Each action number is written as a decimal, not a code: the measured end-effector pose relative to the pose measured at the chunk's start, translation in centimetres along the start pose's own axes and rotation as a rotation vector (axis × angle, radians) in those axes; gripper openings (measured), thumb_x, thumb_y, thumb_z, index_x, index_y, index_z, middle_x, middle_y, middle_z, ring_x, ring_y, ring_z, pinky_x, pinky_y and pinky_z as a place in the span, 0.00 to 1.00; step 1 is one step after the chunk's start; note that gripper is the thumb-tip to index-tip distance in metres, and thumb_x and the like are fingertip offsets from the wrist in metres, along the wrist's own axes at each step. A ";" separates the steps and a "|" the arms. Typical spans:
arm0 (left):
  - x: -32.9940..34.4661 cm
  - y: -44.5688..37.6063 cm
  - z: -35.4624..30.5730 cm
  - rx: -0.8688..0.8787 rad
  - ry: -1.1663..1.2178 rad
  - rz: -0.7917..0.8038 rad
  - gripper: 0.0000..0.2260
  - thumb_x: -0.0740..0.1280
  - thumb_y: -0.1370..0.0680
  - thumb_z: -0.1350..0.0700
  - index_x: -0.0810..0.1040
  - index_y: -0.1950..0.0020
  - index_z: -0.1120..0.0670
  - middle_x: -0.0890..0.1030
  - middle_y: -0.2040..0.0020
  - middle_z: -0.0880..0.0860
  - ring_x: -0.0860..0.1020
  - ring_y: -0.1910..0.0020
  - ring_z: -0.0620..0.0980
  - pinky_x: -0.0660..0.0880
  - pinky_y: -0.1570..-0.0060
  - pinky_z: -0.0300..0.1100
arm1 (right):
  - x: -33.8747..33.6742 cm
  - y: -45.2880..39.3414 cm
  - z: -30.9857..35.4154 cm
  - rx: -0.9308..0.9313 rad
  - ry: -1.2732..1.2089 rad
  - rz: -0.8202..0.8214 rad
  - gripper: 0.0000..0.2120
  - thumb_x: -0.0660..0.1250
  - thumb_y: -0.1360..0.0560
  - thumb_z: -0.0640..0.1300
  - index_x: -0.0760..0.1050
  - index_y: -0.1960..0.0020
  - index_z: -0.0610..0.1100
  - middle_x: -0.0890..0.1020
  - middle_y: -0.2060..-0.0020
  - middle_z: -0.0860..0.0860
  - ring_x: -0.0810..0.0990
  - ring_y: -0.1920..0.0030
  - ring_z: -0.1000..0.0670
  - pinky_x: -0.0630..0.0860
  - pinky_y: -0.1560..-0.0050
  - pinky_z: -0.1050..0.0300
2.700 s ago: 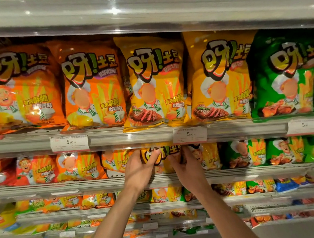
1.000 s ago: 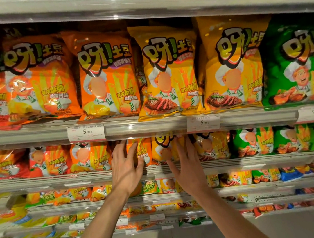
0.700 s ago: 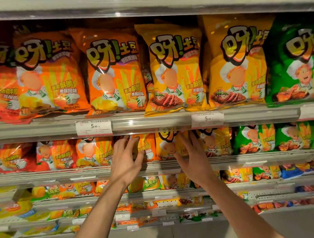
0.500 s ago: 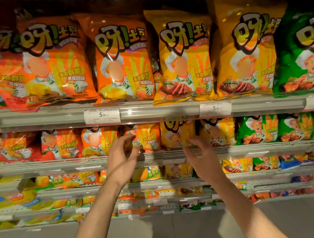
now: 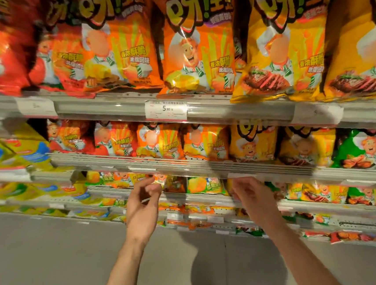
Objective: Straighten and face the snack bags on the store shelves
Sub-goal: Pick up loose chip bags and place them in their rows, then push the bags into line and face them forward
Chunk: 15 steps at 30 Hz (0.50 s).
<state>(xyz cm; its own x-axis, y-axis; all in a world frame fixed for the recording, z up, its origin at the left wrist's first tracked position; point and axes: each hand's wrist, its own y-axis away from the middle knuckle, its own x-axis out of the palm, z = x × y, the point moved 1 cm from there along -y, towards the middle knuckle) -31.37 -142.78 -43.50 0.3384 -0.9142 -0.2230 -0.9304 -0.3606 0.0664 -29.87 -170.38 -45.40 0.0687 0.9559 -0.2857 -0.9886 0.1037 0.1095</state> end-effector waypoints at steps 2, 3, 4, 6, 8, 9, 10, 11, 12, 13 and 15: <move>-1.0 -0.1 0.0 -0.035 0.011 -0.020 0.05 0.69 0.19 0.59 0.81 0.46 0.50 0.85 0.50 0.52 0.83 0.48 0.49 0.79 0.42 0.44 | 1.2 -0.9 0.5 0.016 -0.037 0.044 0.03 0.70 0.20 0.46 0.81 0.48 0.49 0.86 0.56 0.52 0.85 0.52 0.52 0.81 0.46 0.57; -1.5 0.0 -0.3 -0.040 0.008 -0.033 0.05 0.69 0.19 0.58 0.81 0.46 0.49 0.86 0.50 0.51 0.83 0.47 0.49 0.79 0.40 0.46 | 1.9 -1.4 0.8 0.017 -0.057 0.065 0.03 0.70 0.21 0.46 0.81 0.47 0.50 0.87 0.54 0.53 0.85 0.50 0.52 0.81 0.44 0.53; -2.1 0.0 -0.6 -0.037 0.000 -0.048 0.04 0.69 0.19 0.57 0.81 0.46 0.49 0.86 0.50 0.51 0.84 0.48 0.49 0.79 0.41 0.46 | 2.7 -1.7 1.1 0.003 -0.079 0.084 0.03 0.70 0.21 0.45 0.81 0.48 0.51 0.87 0.54 0.52 0.85 0.49 0.52 0.80 0.42 0.51; -3.5 -0.1 -0.7 -0.041 -0.014 -0.084 0.04 0.71 0.20 0.55 0.81 0.46 0.48 0.86 0.52 0.50 0.84 0.50 0.48 0.79 0.43 0.47 | 4.3 -2.4 1.7 -0.012 -0.070 0.102 0.06 0.69 0.20 0.43 0.81 0.51 0.54 0.86 0.55 0.53 0.85 0.50 0.51 0.80 0.42 0.50; -4.9 -0.2 -0.5 -0.060 -0.019 -0.117 0.05 0.72 0.20 0.55 0.81 0.45 0.48 0.86 0.53 0.49 0.84 0.51 0.47 0.79 0.43 0.50 | 5.8 -2.8 2.3 0.002 -0.058 0.123 0.07 0.68 0.19 0.45 0.80 0.53 0.55 0.86 0.56 0.54 0.85 0.51 0.51 0.79 0.43 0.51; -5.5 -0.4 -0.4 -0.069 -0.017 -0.134 0.05 0.72 0.21 0.55 0.82 0.46 0.48 0.86 0.53 0.49 0.84 0.50 0.48 0.80 0.43 0.52 | 6.4 -3.1 2.5 0.021 -0.063 0.138 0.05 0.67 0.19 0.47 0.81 0.52 0.55 0.86 0.56 0.55 0.85 0.50 0.52 0.80 0.42 0.50; -6.0 -0.5 -0.2 -0.077 -0.018 -0.148 0.05 0.72 0.21 0.54 0.82 0.46 0.47 0.87 0.53 0.48 0.84 0.50 0.49 0.80 0.42 0.53 | 7.1 -3.3 2.5 0.033 -0.060 0.153 0.04 0.67 0.19 0.49 0.81 0.51 0.54 0.87 0.55 0.56 0.85 0.50 0.54 0.80 0.40 0.47; -6.4 -0.7 -0.1 -0.083 -0.019 -0.156 0.05 0.72 0.21 0.55 0.82 0.46 0.47 0.87 0.53 0.48 0.84 0.50 0.50 0.80 0.41 0.53 | 7.6 -3.4 2.6 0.040 -0.052 0.164 0.04 0.67 0.19 0.50 0.81 0.50 0.55 0.87 0.55 0.56 0.85 0.49 0.54 0.80 0.40 0.46; -6.8 -0.9 0.0 -0.084 -0.015 -0.156 0.05 0.72 0.21 0.56 0.82 0.46 0.47 0.87 0.53 0.49 0.84 0.50 0.49 0.80 0.41 0.53 | 8.1 -3.4 2.8 0.037 -0.056 0.172 0.05 0.67 0.19 0.50 0.81 0.50 0.55 0.87 0.54 0.57 0.85 0.49 0.54 0.79 0.40 0.46; -7.3 -1.1 0.0 -0.080 -0.006 -0.154 0.05 0.72 0.21 0.56 0.82 0.46 0.48 0.87 0.53 0.49 0.84 0.51 0.49 0.79 0.41 0.52 | 8.7 -3.4 3.1 0.035 -0.074 0.171 0.05 0.67 0.19 0.50 0.81 0.51 0.57 0.87 0.54 0.57 0.85 0.49 0.54 0.80 0.40 0.47; -8.5 -1.7 0.3 -0.084 0.021 -0.145 0.08 0.72 0.24 0.50 0.82 0.46 0.49 0.87 0.54 0.50 0.84 0.52 0.48 0.79 0.41 0.51 | 10.0 -3.4 3.4 -0.002 -0.092 0.136 0.10 0.68 0.19 0.47 0.82 0.55 0.61 0.87 0.56 0.56 0.85 0.50 0.52 0.80 0.43 0.50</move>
<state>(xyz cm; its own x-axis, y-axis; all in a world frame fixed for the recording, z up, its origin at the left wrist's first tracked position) -32.71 -134.36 -42.04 0.4723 -0.8546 -0.2157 -0.8567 -0.5027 0.1158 -25.39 -160.24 -45.38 -0.0543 0.9822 -0.1799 -0.9898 -0.0292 0.1397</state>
